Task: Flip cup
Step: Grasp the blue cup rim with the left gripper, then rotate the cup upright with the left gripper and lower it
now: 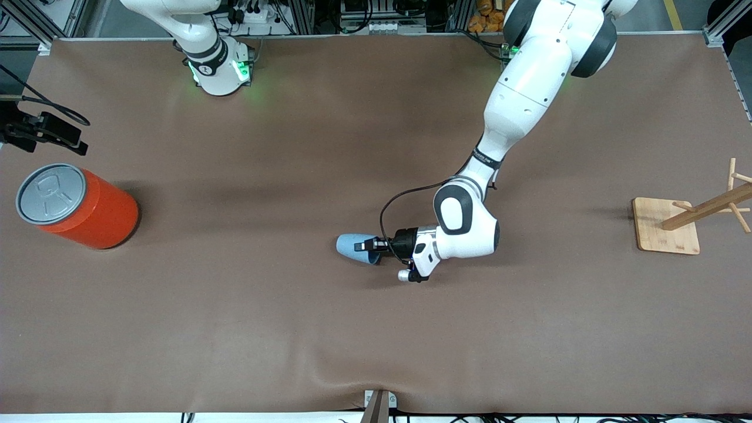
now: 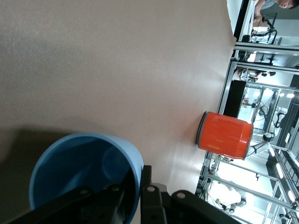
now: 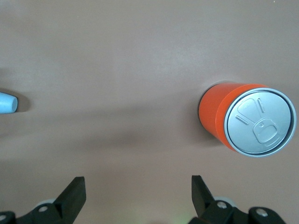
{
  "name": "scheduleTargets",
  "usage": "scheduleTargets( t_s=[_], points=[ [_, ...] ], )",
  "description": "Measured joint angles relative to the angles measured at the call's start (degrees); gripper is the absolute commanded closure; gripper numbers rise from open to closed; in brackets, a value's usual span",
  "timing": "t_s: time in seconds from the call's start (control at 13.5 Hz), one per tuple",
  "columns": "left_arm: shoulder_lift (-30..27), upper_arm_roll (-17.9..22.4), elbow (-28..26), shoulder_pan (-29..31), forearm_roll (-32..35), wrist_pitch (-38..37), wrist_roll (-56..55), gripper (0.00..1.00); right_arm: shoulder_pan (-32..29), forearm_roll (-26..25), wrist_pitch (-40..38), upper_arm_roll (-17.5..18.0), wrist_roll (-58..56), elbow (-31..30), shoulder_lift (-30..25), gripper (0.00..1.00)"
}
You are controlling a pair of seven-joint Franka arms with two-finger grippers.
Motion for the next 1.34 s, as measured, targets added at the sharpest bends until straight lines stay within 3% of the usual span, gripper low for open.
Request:
scheduleTargets(
  t_s=[0.3, 0.52, 0.82, 1.04, 1.34],
  points=[
    [-3.6, 0.2, 1.0, 0.1, 1.4, -0.8, -8.2, 1.00, 0.0, 0.0, 0.0, -0.1, 0.0, 0.0, 0.0, 0.00],
    [-8.0, 0.6, 1.2, 0.7, 12.4, -1.7, -16.2, 1.00, 0.0, 0.0, 0.0, -0.1, 0.0, 0.0, 0.0, 0.00],
    [-16.2, 0.8, 0.0, 5.4, 29.1, -11.2, -26.0, 1.00, 0.0, 0.0, -0.1, -0.1, 0.0, 0.1, 0.0, 0.00],
    [-23.9, 0.9, -6.2, 9.5, 46.6, -14.6, -27.7, 1.00, 0.0, 0.0, -0.1, -0.1, 0.0, 0.1, 0.0, 0.00],
    [-32.6, 1.3, -19.4, 12.0, 63.7, -10.9, -27.7, 1.00, 0.0, 0.0, -0.1, -0.1, 0.0, 0.1, 0.0, 0.00]
  ],
)
